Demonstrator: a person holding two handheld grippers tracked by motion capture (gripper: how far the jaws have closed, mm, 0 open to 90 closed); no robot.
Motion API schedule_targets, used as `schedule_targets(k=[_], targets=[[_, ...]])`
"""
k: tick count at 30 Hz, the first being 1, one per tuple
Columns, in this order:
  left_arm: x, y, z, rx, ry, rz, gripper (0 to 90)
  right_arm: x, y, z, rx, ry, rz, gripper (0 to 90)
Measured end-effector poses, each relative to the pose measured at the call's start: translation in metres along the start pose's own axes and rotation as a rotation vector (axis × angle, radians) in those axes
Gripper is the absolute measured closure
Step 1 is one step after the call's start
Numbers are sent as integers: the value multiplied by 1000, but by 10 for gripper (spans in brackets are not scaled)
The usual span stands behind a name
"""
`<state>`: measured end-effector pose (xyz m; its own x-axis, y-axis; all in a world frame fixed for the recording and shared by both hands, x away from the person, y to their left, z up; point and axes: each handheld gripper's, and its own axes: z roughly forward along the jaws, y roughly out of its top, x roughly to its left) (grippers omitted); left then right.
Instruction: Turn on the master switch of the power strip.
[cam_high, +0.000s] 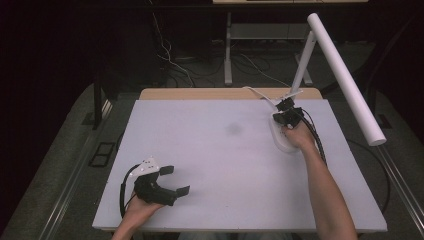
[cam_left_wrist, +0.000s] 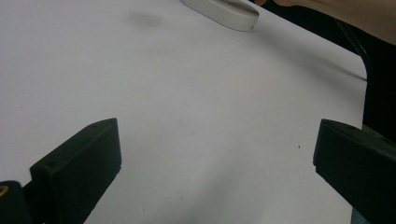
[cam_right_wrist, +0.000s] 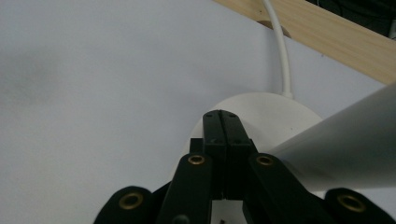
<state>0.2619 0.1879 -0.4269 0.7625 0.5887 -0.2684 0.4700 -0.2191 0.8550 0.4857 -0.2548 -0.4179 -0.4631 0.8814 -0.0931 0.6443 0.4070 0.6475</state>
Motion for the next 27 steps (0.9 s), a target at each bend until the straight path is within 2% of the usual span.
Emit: schedule_targets(k=[4,12,18,27], targets=[[-1,0,0,2,-4,1,0,5,2,-2,5,-13,-12,893],[-1,0,0,1,-5,0,0,10,0,-4,13,-2,-23,892],[-1,0,1,2,-6,-1,1,15,2,-15,-4,7,-42,892],[-2,0,1,6,-9,3,1,22,2,-33,-27,51,-30,867]])
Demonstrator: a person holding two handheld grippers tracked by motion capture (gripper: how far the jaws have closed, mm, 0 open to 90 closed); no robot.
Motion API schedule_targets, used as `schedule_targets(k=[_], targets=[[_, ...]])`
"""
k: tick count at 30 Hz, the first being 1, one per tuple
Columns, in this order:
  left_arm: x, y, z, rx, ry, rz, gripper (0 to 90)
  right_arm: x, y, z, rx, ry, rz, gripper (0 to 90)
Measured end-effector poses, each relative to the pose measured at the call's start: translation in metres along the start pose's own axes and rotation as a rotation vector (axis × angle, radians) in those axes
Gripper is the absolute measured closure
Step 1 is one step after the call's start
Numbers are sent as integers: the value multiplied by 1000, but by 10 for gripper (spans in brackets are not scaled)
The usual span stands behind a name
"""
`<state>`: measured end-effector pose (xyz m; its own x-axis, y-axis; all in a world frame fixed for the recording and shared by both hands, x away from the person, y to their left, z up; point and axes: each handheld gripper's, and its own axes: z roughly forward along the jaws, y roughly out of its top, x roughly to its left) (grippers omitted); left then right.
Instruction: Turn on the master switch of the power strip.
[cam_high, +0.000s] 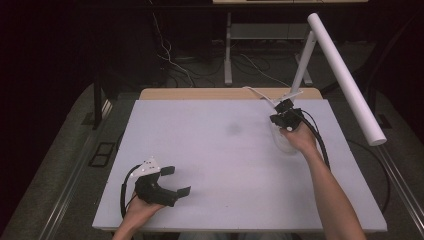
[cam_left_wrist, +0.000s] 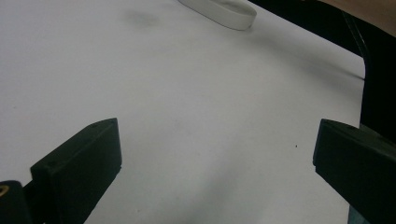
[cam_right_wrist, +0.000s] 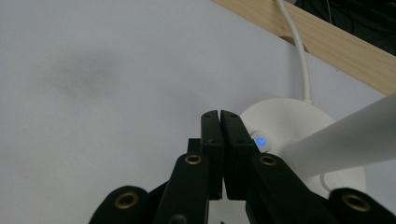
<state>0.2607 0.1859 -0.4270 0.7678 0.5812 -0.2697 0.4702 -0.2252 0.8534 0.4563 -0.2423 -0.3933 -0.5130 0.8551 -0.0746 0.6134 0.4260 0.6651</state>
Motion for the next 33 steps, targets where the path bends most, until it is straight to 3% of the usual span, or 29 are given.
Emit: schedule_targets(k=[6,11,12,15,16,20,22,23,26,33], targets=[[0,0,0,-1,0,-1,2,3,-2,-11,-15,42,24,808],[0,0,1,1,-2,1,2,7,-8,-25,-40,103,49,620],[0,0,1,2,-3,1,2,7,-8,-25,-40,103,49,620],[-1,1,1,1,-3,0,2,11,-13,-34,-67,123,64,479],[-1,1,2,1,-3,0,2,11,-13,-34,-67,123,64,479],[0,1,2,3,-5,2,2,16,-19,-47,-83,162,73,150],[-1,1,2,4,-5,2,2,19,-21,-52,-96,168,69,93],[-1,1,2,4,-5,2,2,20,-22,-56,-100,184,68,5],[-1,1,2,3,-6,4,2,23,-27,-64,-116,221,91,0],[-1,1,3,4,-5,3,2,27,-40,-76,-125,241,93,0]])
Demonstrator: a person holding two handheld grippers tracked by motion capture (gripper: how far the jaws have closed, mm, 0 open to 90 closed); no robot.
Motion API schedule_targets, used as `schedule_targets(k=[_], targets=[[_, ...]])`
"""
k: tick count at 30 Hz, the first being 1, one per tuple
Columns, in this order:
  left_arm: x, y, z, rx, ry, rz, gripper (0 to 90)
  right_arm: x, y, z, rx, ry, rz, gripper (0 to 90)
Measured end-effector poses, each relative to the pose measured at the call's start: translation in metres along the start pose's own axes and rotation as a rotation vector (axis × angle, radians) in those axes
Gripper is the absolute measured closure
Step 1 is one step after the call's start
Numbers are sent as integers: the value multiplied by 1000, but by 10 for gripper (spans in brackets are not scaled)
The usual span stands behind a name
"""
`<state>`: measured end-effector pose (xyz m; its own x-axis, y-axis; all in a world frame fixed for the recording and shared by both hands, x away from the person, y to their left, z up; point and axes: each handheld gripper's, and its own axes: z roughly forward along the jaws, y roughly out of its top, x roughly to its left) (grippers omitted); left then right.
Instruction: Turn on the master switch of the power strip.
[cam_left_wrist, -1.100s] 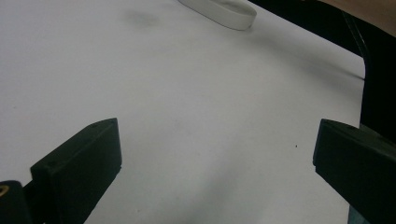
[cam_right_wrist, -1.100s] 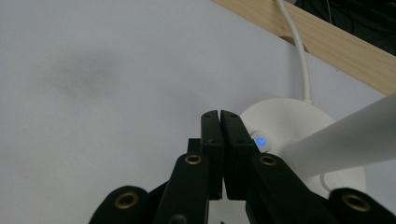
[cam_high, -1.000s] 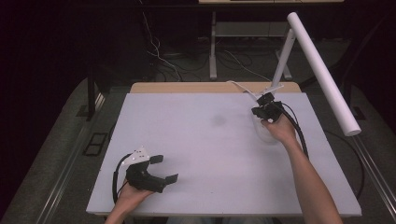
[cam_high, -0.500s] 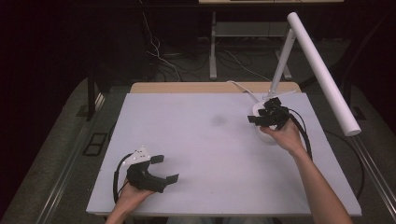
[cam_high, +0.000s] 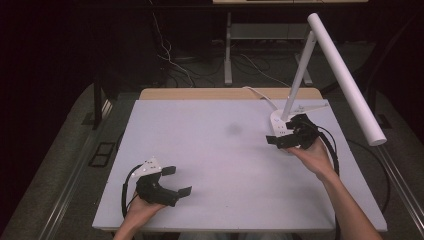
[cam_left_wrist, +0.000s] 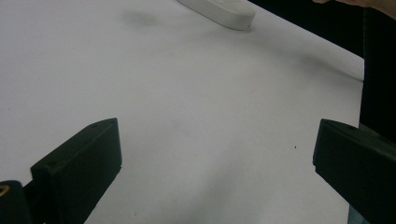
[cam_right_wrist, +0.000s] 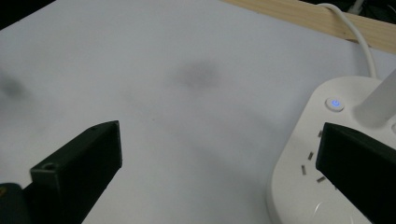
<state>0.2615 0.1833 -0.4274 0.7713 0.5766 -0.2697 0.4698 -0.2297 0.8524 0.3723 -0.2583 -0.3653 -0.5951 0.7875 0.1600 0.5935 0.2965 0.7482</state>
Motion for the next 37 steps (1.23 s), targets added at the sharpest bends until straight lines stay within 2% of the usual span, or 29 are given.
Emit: schedule_targets(k=[14,21,32,37], targets=[[-2,0,3,3,-1,-5,2,19,-33,-30,-29,40,-5,0],[-1,0,2,1,2,-5,3,28,-62,-41,-61,52,11,0],[0,0,2,8,3,1,3,43,-105,-47,-69,66,30,0],[0,1,2,11,2,4,3,43,-118,-45,-74,70,29,0]])
